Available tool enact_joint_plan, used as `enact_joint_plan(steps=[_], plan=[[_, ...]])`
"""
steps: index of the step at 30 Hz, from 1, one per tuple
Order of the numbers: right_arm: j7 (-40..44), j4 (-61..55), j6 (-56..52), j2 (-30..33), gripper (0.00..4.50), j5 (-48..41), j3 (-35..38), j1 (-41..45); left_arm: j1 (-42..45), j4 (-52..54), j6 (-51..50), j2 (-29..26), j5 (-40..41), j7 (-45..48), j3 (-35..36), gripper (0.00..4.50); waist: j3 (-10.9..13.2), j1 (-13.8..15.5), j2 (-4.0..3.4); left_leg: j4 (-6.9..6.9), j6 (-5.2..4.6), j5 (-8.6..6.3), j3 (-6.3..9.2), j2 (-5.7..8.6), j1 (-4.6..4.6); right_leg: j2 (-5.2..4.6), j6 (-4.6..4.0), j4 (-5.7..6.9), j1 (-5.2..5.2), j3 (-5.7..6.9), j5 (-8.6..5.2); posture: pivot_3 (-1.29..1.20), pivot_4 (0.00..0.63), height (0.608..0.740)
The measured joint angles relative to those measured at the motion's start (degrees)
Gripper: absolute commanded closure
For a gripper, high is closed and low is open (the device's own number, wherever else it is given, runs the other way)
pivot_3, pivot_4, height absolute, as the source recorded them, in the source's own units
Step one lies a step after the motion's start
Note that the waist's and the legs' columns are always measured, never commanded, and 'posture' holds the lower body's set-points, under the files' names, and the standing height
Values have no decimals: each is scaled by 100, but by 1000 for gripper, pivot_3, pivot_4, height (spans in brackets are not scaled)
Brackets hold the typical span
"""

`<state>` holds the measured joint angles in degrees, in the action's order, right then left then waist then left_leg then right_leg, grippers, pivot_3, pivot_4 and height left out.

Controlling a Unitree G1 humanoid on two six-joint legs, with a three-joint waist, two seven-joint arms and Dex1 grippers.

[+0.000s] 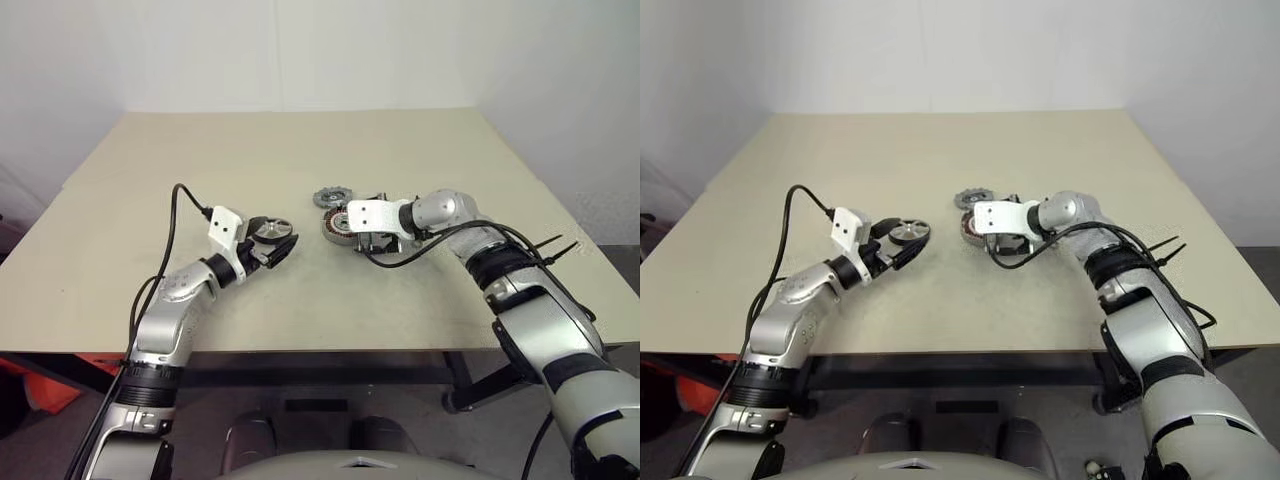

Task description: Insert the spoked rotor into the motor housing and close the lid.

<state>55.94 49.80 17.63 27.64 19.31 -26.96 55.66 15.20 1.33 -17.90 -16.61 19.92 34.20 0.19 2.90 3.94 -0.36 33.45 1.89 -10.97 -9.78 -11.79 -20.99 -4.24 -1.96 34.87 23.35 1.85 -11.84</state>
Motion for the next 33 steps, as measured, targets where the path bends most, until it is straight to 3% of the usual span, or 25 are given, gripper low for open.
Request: enact_joint_plan(steps=[6,9,14,18,20,26,33], plan=[[-21,1061,513,-299,0,364,-151,406,-44,16,20,-1,-1,-60,14,32,2,-3,-2,6,-1,0,0,-1,0,0,-3,4,0,1,2,0,0,740],[-136,1446,698,-397,569,543,-220,595,-47,18,52,0,-2,-76,16,0,3,-4,-2,16,-2,-2,0,-3,0,0,-4,12,0,1,2,0,0,740],[-274,1730,812,-483,2314,655,-249,692,-94,23,65,1,-2,-107,18,0,7,-1,-10,39,-4,-3,0,-4,0,-1,-5,31,0,-1,3,0,0,740],[-364,1861,829,-502,2314,746,-250,762,-108,34,66,7,-6,-138,17,0,10,0,-11,60,-10,-7,1,-6,-2,-1,-6,46,0,-3,2,0,0,740],[-371,1899,832,-507,2640,749,-244,771,-107,35,67,15,-8,-151,15,0,11,-5,-11,68,-11,-9,1,-6,0,-1,-6,54,0,-5,2,0,0,740],[-266,1961,923,-522,4480,788,-242,833,-105,35,98,30,-23,-190,11,0,13,-33,-11,76,-9,-8,1,-6,11,0,-6,73,0,-10,3,0,0,740],[-319,2064,928,-551,4480,809,-224,846,-104,32,149,49,-47,-198,-1,0,28,-38,-19,78,-8,-7,1,-6,-8,0,-9,78,19,-12,4,0,0,740]])
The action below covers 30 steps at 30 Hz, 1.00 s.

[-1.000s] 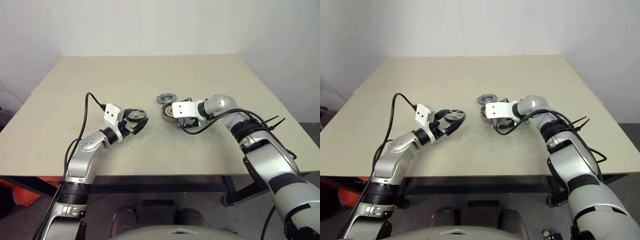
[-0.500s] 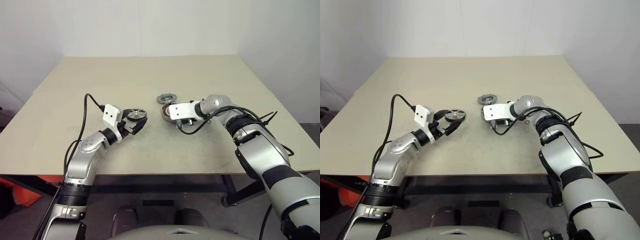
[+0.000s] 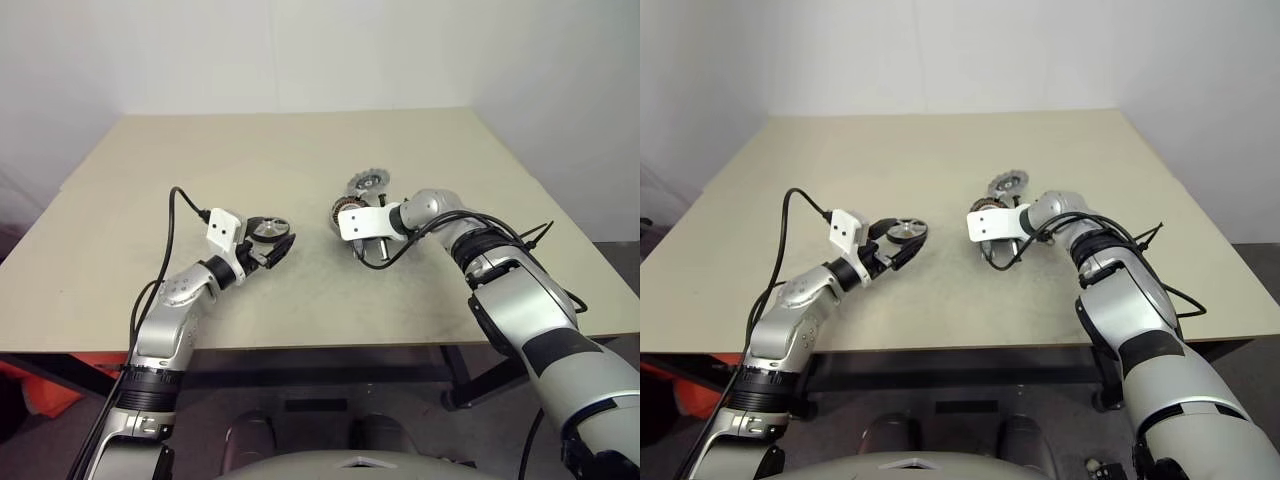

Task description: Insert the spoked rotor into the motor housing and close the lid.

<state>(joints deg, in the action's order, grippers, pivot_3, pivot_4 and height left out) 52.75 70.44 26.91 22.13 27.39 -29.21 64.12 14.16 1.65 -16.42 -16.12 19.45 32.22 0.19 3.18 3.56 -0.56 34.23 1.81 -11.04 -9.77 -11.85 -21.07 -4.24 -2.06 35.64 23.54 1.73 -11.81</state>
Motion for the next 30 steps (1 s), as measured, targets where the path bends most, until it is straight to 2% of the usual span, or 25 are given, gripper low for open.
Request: enact_joint_plan(steps=[12,18,24,30], plan=[[13,-4,22,38,4480,-20,51,1,1,-22,41,9,-33,-3,0,0,2,2,0,0,-1,0,-2,0,-10,0,0,1,13,-3,0,0,0,740],[676,-365,153,437,4480,-204,217,-9,-18,-22,43,18,-39,-19,2,0,7,38,2,5,-4,0,-3,1,-66,0,-3,5,66,-4,2,0,0,740],[2127,-1802,-21,827,4480,-1094,621,-552,-78,-23,48,31,-46,-22,-3,0,10,49,7,11,-39,-4,-7,0,-83,1,-11,4,78,4,-3,0,0,740],[2861,-3524,-761,1171,4480,-1586,655,-1562,-79,-28,69,40,-49,-20,-8,0,14,87,14,24,-27,-10,-6,-3,-81,-2,-10,11,75,2,-2,0,0,740]])
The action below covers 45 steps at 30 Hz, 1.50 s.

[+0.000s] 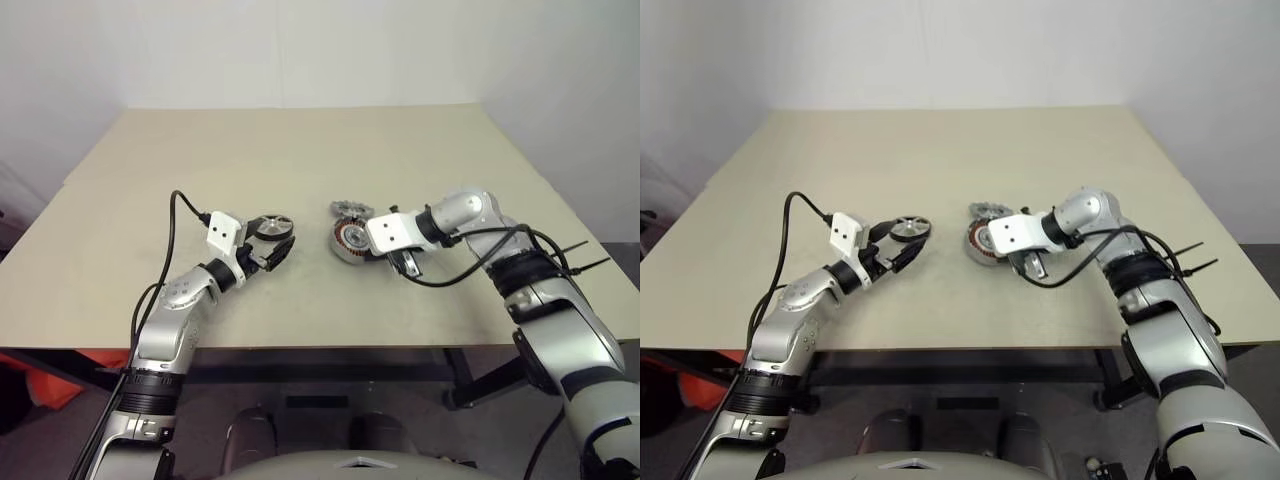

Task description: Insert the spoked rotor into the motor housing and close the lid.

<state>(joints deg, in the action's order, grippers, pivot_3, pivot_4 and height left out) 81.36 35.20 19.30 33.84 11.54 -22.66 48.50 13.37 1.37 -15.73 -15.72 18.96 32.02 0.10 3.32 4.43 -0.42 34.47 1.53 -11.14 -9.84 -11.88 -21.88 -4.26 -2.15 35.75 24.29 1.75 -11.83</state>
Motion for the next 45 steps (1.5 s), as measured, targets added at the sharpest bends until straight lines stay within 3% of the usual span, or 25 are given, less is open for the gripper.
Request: enact_joint_plan(steps=[8,12,15,18,25,30,36,45], plan=[[89,-1124,-611,305,4480,-51,-3,-564,0,-7,6,3,-2,4,-8,0,2,-18,3,7,3,0,0,1,10,2,2,5,-6,-3,2,0,0,740],[-32,-1163,-754,297,4480,-15,-23,-645,0,-6,6,5,-5,3,-14,0,2,-16,3,7,3,0,0,2,10,0,2,4,-7,-5,2,0,0,740],[-117,-1147,-831,257,3906,12,-55,-645,0,-6,6,7,-9,0,-16,0,1,-16,4,7,3,0,0,1,13,-1,2,4,-11,-4,2,0,0,740],[-208,-1140,-894,214,2936,2,-52,-645,0,-6,8,6,-11,-3,-14,0,1,-18,5,8,3,0,0,2,18,0,2,5,-16,-4,2,0,0,740],[-294,-1703,-1487,179,2936,-603,341,-648,-37,-1,10,1,-11,-10,-4,0,1,-13,5,7,3,0,1,1,23,-1,2,4,-21,-5,2,0,0,740],[-1268,-1830,-2496,9,2936,-1031,1148,-846,-52,9,8,2,-5,-1,-6,0,0,4,8,7,5,0,1,2,42,-1,2,3,-41,-5,1,0,0,740],[-2751,-1802,-3568,-156,2936,-1415,2207,-1744,-62,19,-30,-1,-1,140,-60,0,1,57,9,-4,7,-1,1,6,86,-4,6,-13,-89,-7,-1,0,0,740],[-4188,-1371,-3505,-547,2936,-1526,2847,-2264,161,-94,-51,2,-4,366,-211,0,0,70,8,-23,31,13,0,9,109,2,38,-10,-89,-7,-18,0,0,740]])
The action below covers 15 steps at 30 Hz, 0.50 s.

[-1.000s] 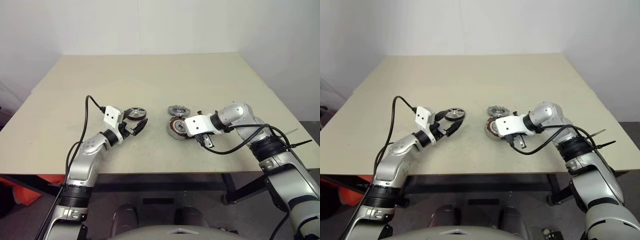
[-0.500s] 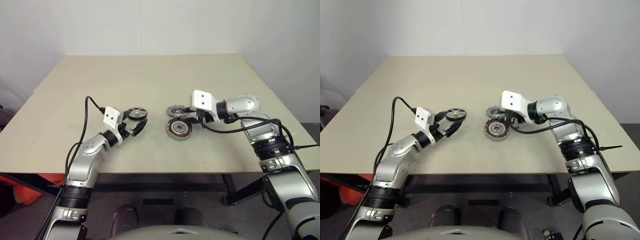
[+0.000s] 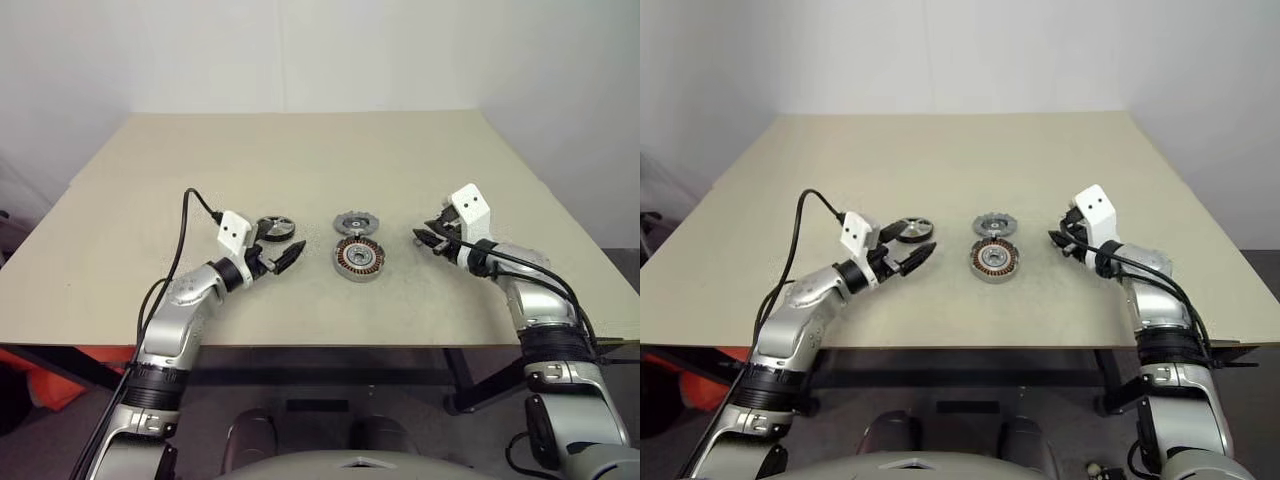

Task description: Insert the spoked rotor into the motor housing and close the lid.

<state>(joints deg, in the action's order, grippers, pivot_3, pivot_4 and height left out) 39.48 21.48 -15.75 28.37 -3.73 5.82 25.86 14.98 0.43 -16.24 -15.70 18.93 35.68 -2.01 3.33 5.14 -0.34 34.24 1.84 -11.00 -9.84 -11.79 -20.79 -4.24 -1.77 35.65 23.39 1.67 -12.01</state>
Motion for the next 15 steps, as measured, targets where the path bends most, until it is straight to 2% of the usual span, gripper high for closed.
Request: enact_joint_plan(steps=[7,10,15], plan=[[-355,980,266,-264,2936,7,-45,116,5,-19,-11,-22,-1,28,3,0,0,10,-1,-2,-2,-1,0,0,-9,-5,-29,-6,1,0,17,0,0,740],[-361,1182,377,-275,2372,4,-47,224,-21,4,-41,-49,0,20,12,0,0,9,-2,-3,-2,-1,0,0,-9,-4,-29,-6,1,1,17,0,0,740],[-458,1314,579,-272,665,55,-119,250,-152,50,-75,-107,0,4,25,0,0,9,-2,-4,-2,-1,0,-1,-9,-4,-28,-7,0,1,16,0,0,740]])
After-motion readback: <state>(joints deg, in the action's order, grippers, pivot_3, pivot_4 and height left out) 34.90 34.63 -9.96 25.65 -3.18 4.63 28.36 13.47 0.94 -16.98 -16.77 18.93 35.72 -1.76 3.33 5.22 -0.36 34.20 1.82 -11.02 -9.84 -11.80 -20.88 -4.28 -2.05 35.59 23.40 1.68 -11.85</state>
